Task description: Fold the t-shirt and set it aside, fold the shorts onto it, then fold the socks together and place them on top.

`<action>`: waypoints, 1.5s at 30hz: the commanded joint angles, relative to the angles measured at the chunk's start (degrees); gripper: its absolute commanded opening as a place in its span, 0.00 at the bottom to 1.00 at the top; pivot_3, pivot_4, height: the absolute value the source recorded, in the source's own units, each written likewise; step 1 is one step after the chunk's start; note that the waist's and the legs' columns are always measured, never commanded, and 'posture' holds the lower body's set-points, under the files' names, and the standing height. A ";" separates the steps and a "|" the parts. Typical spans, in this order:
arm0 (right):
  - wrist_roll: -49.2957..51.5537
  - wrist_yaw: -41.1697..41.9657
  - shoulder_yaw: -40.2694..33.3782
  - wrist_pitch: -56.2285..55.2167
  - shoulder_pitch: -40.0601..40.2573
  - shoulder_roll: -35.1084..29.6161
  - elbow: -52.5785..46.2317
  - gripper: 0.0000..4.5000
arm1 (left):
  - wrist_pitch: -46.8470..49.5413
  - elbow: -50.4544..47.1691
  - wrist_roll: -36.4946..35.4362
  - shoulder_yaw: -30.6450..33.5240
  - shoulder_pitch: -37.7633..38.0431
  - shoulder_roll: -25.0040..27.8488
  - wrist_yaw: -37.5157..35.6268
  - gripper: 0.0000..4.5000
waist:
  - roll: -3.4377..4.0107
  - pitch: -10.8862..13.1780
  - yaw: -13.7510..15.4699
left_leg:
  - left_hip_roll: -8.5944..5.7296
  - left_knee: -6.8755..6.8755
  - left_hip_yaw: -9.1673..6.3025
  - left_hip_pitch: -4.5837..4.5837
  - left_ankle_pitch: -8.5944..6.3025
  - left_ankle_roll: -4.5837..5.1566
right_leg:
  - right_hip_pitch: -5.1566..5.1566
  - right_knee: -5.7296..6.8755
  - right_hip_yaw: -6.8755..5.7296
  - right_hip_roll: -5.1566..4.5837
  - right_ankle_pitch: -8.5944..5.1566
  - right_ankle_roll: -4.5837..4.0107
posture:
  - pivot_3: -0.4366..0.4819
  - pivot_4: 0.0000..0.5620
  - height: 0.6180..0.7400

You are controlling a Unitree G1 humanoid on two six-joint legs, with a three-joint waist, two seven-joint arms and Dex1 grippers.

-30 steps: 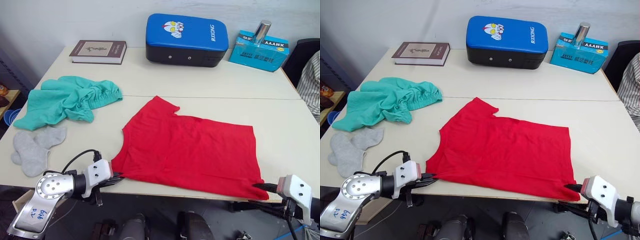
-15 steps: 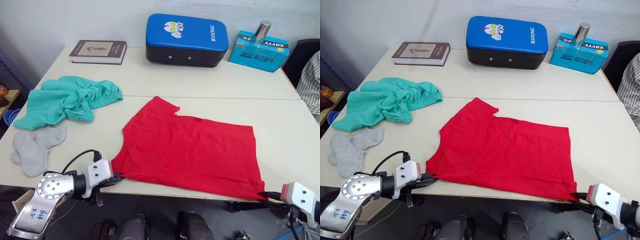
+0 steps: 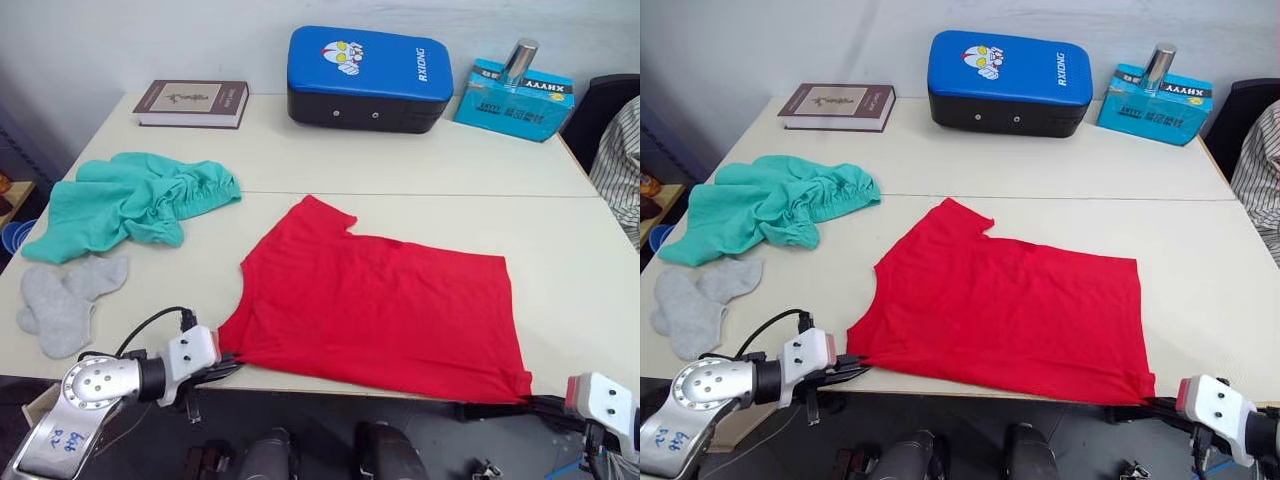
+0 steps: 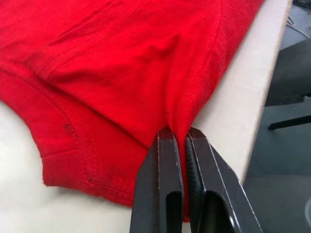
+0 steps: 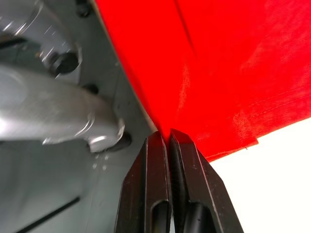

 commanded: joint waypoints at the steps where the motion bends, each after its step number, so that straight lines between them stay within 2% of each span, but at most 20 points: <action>1: -0.83 -0.32 -0.74 -2.35 0.08 -0.23 2.24 0.01 | 1.19 -1.27 0.25 0.28 2.60 0.38 0.55 0.00 | 0.00 0.00 0.03 | 0.00 0.01 0.00 0.00 0.00 0.00 | 0.00 0.00 0.00 0.00 0.00 0.00 | 0.48 0.27 1.00; 12: -3.57 -3.62 2.55 -7.91 -6.93 -0.42 10.77 0.01 | 1.97 -3.79 -0.32 0.71 4.71 -0.50 3.01 0.00 | -0.31 0.21 -0.70 | -0.03 0.25 0.12 0.02 0.04 -0.07 | 0.16 -0.13 0.19 0.00 -0.07 -0.59 | 0.48 0.27 1.00; 17: -3.45 -4.53 3.28 -8.54 -10.30 -0.99 12.86 0.01 | 2.07 -4.75 -0.28 0.50 5.24 -1.19 4.22 0.00 | -0.36 0.26 -1.41 | -0.03 0.27 0.16 0.02 0.04 -0.07 | 0.17 -0.15 0.24 -0.01 -0.04 -0.59 | 0.48 0.27 1.00; 24: 0.38 -4.17 3.60 -3.93 -16.09 -1.34 11.18 0.01 | 1.60 -4.14 0.14 0.09 4.27 -1.26 4.83 0.00 | -0.40 0.39 -2.86 | -0.03 0.31 0.26 0.01 0.22 0.01 | 0.17 -0.24 0.36 -0.01 0.23 -0.62 | 0.48 0.27 1.00; 31: 6.17 -1.84 1.51 5.41 -20.14 -2.31 8.26 0.01 | 1.14 -2.91 0.12 1.18 3.53 -0.61 4.33 0.00 | -0.28 0.70 -3.84 | 0.00 0.29 0.54 -0.02 0.31 0.01 | -0.03 -0.27 0.49 -0.01 0.46 -0.62 | 0.48 0.27 1.00; 38: 8.86 0.13 -1.23 13.15 -19.19 -3.25 3.83 0.01 | 0.86 -2.42 0.44 0.71 3.19 -0.73 4.38 0.00 | -0.14 0.90 -4.37 | 0.02 0.25 0.81 -0.01 0.34 0.02 | -0.21 -0.22 0.66 0.00 0.60 -0.52 | 0.48 0.27 1.00; 43: 11.42 2.76 -6.93 18.90 -15.08 -4.53 -2.17 0.01 | 0.23 -1.44 0.56 0.85 3.34 -0.81 4.38 0.00 | -0.05 0.92 -4.27 | 0.03 0.19 1.04 0.03 0.34 0.01 | -0.30 -0.16 0.81 0.00 0.69 -0.36 | 0.48 0.27 1.00; 45: 11.74 3.17 -8.54 20.22 -13.80 -4.71 -4.11 0.01 | 0.02 -1.06 0.60 0.60 3.24 -0.92 4.47 0.00 | -0.02 0.87 -3.50 | 0.02 0.10 1.04 0.10 0.33 0.00 | -0.29 -0.16 0.78 0.00 0.98 0.15 | 0.48 0.27 1.00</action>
